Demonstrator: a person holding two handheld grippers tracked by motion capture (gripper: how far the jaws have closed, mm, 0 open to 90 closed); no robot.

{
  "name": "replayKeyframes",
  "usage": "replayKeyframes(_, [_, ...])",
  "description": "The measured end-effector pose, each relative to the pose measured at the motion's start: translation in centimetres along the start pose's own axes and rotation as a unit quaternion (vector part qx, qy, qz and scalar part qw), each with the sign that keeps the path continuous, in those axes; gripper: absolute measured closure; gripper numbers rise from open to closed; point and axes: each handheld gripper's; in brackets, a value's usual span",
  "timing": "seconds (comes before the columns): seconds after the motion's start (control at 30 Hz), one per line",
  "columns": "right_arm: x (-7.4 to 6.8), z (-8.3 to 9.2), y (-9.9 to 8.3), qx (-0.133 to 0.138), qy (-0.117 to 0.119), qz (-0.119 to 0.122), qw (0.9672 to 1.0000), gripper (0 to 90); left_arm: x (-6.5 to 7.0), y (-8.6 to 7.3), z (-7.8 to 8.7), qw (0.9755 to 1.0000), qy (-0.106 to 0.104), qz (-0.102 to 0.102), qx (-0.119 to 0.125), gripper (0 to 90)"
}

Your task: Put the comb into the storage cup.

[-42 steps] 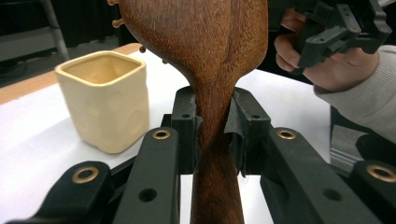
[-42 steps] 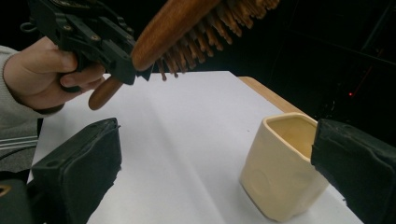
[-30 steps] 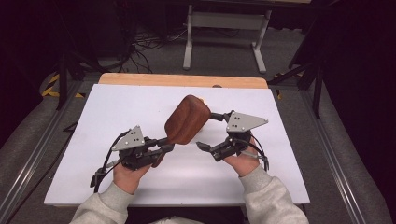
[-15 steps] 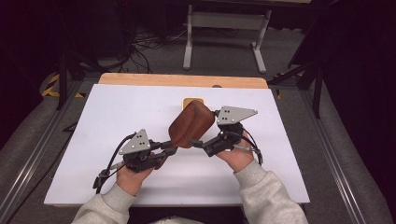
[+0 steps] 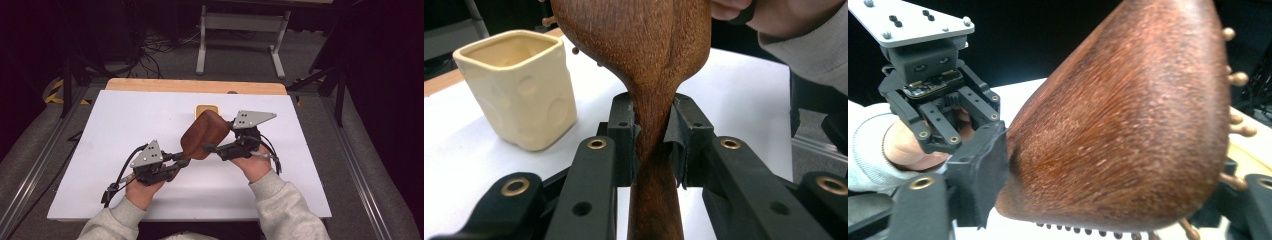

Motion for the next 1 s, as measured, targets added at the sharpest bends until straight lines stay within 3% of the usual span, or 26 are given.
replayKeyframes(0.13, [-0.2, -0.1, 0.1, -0.009, 0.004, 0.003, 1.0000, 32.3, 0.0, -0.2, -0.3, 0.9999, 0.004, -0.007, -0.012, 74.7])
replayKeyframes(0.57, [-0.6, 0.0, 1.3, -0.010, 0.051, 0.006, 0.9986, 50.3, 0.2, -0.6, -1.1, 0.9991, 0.018, -0.020, -0.033, 73.9])
replayKeyframes(0.8, [-1.2, -0.2, 2.2, -0.018, 0.074, 0.019, 0.9969, 58.6, 0.3, -0.8, -1.2, 0.9987, 0.028, -0.028, -0.032, 72.7])
replayKeyframes(1.0, [-1.5, -0.4, 2.7, -0.026, 0.075, 0.031, 0.9963, 59.9, 0.2, -0.8, -1.1, 0.9989, 0.028, -0.028, -0.025, 71.8])
Point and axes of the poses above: each handheld gripper's, and its own axes: z roughly backward along the jaws, y roughly out of its top, x roughly to its right, and after that the axes turned 10 degrees about z, right-handed
